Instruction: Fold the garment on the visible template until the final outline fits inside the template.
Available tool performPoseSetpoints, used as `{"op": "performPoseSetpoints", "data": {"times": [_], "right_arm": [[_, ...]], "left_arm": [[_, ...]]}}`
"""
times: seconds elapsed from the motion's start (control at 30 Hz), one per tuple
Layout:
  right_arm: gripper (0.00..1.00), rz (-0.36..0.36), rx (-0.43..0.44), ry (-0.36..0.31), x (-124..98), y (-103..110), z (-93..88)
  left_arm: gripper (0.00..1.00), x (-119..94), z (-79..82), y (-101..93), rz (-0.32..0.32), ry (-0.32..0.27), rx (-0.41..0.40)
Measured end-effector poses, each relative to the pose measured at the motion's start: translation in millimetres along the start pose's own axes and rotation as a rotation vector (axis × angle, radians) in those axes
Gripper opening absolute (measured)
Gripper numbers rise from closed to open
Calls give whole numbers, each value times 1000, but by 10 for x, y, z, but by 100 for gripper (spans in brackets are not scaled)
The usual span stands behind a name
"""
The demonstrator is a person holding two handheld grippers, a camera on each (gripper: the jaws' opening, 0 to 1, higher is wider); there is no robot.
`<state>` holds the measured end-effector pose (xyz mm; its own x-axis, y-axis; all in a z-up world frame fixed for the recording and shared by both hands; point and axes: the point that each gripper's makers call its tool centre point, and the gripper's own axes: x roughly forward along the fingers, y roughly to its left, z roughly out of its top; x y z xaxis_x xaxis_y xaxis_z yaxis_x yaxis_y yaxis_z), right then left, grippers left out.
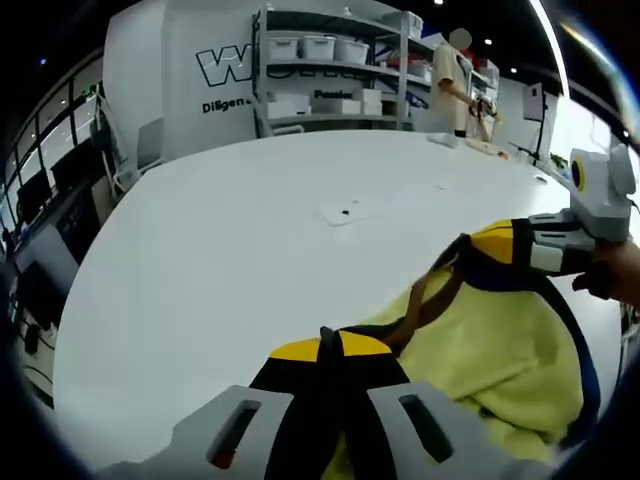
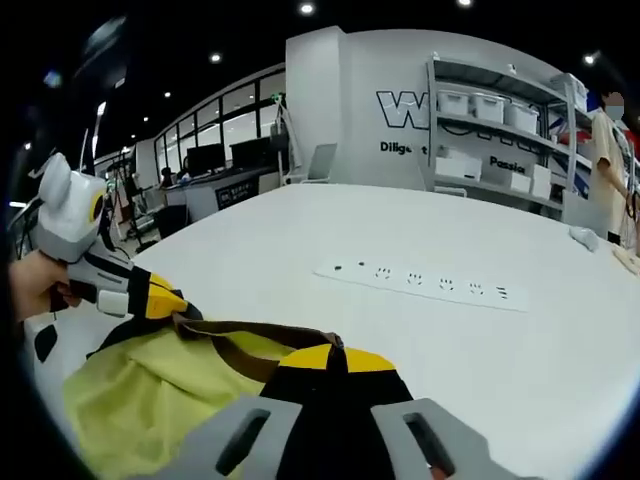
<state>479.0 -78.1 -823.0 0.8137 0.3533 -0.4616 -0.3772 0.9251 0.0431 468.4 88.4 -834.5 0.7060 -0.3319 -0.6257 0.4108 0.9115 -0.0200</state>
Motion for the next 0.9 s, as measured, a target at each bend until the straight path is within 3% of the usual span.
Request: {"op": "performPoseSetpoints", "data": {"times": [0.13, 0.17, 0.33, 0.5, 0.57, 0.7, 0.83, 0.9], "right_arm": [[0, -23, 22, 4, 84, -33, -43], [0, -13, 78, -3, 109, -18, -56], [0, -24, 66, 47, 199, -92, -169], [0, -35, 76, 26, 147, -119, -90], [11, -32, 91, 14, 106, -137, -38], [19, -17, 100, 13, 27, -94, 4], [37, 9, 96, 21, -48, 9, 24], [40, 29, 84, 26, -91, 74, 34]], "left_arm": [[7, 50, -62, 79, 4, 27, -29], [7, 57, -75, 94, 4, 29, -26], [7, 91, -94, 220, 40, 35, -55], [10, 51, -114, 287, 69, 43, -54], [13, 8, -106, 299, 66, 45, -50], [21, -101, -31, 331, 79, 26, -28], [33, -205, 0, 342, 78, 15, -21], [40, -246, 0, 345, 78, 12, -25]]}}
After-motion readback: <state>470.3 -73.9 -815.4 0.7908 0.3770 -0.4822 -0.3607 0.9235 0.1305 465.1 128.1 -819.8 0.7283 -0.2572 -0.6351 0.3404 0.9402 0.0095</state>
